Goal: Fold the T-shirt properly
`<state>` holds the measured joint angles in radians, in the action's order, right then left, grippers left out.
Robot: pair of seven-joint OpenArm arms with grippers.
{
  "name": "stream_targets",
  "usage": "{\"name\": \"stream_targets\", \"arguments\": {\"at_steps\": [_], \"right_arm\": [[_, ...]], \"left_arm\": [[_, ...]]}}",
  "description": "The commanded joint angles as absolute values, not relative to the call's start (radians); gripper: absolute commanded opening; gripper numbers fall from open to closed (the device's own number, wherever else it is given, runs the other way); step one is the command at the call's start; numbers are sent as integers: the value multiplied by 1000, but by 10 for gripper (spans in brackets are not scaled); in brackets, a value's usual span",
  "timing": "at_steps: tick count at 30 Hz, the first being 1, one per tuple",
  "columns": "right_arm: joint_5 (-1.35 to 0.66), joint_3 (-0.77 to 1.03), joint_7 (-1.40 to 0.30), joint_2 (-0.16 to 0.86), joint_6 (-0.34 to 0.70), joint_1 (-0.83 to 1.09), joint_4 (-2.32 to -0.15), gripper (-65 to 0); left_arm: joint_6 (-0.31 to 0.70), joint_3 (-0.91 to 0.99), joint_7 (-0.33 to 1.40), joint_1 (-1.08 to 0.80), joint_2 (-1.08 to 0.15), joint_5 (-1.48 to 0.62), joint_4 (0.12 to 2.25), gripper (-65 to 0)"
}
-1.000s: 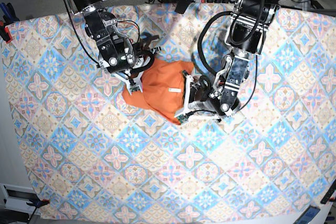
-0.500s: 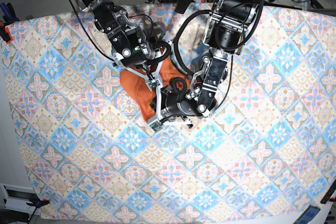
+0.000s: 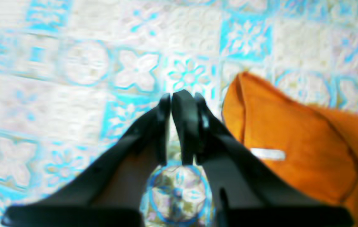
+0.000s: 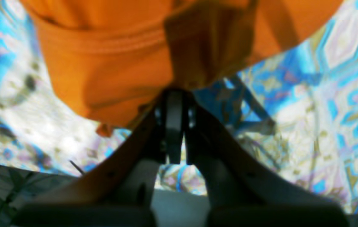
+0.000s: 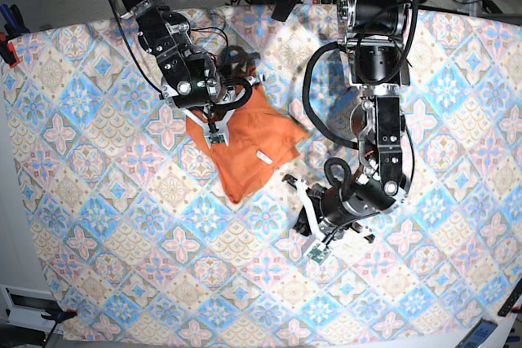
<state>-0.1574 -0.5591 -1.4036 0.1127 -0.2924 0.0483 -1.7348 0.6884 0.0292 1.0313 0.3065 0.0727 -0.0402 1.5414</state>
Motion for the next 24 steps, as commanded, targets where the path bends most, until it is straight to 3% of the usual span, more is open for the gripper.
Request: {"name": "stream_targets", "arguments": {"at_steps": [1, 7, 10, 13, 18, 21, 24], "right_arm": [[-159, -558, -1396, 104, -292, 36, -1755, -648], [-157, -538, -1396, 104, -295, 30, -1755, -648], [-157, -490, -1396, 104, -352, 30, -1755, -648], [-157, -472, -1396, 105, -432, 30, -1755, -648], [-157, -469, -1396, 105, -449, 18, -1755, -648], [-157, -469, -1396, 105, -452, 15, -1755, -648], [-159, -470, -1396, 105, -532, 15, -1755, -648]], "left_arm": [[698, 22, 1053, 312, 76, -58, 1581, -597], [698, -39, 1280, 269, -1, -54, 1659, -607], [698, -84, 1340, 225, -67, -54, 1701, -620], [698, -128, 1366, 162, -151, -62, 1741, -622], [698, -295, 1357, 88, -245, -124, 1750, -620], [698, -321, 1331, 62, -251, -171, 1750, -620], [698, -326, 1320, 45, -251, -191, 1750, -620]]}}
